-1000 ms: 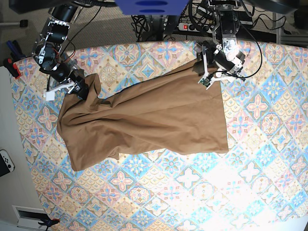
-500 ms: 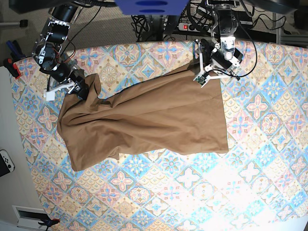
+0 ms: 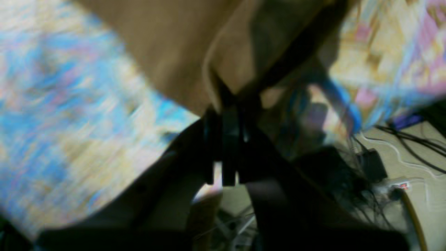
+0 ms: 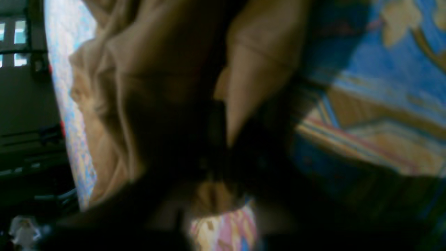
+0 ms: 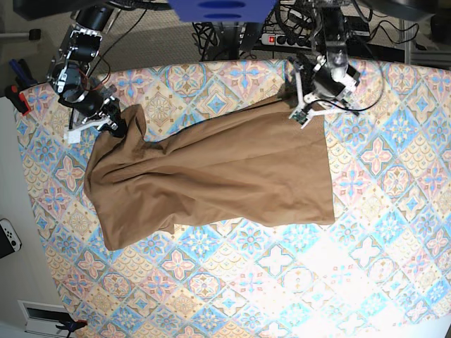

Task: Layout the t-shirt on the table in an organized manner, then fold the t-shirt properly
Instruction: 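Lift and stretch the shirt between both grippers, laying it flat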

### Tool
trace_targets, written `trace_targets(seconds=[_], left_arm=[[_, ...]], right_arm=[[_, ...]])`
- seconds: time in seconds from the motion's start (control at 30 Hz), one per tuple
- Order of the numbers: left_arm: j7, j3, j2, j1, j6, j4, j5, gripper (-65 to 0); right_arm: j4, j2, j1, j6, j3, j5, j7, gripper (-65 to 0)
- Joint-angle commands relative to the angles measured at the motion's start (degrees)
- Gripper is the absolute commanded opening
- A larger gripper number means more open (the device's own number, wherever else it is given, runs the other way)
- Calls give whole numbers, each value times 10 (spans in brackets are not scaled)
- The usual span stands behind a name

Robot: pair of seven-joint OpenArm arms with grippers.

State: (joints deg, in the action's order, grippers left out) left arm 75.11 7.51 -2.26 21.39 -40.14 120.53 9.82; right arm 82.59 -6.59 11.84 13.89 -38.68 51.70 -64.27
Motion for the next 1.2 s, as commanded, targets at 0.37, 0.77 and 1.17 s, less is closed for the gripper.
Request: trace_targets(seconds=[0.37, 0.77, 1.17], left_arm=[[9, 10, -16, -118, 1, -22, 125, -650], [19, 12, -5, -292, 1, -124, 223, -650], [12, -42, -9, -124, 1, -47, 224, -650]], right_arm=[[2, -6, -9, -1, -2, 1, 1, -650], [4, -8, -157, -116, -5, -59, -9, -650], [160, -8, -52, -124, -113, -63, -66, -650]])
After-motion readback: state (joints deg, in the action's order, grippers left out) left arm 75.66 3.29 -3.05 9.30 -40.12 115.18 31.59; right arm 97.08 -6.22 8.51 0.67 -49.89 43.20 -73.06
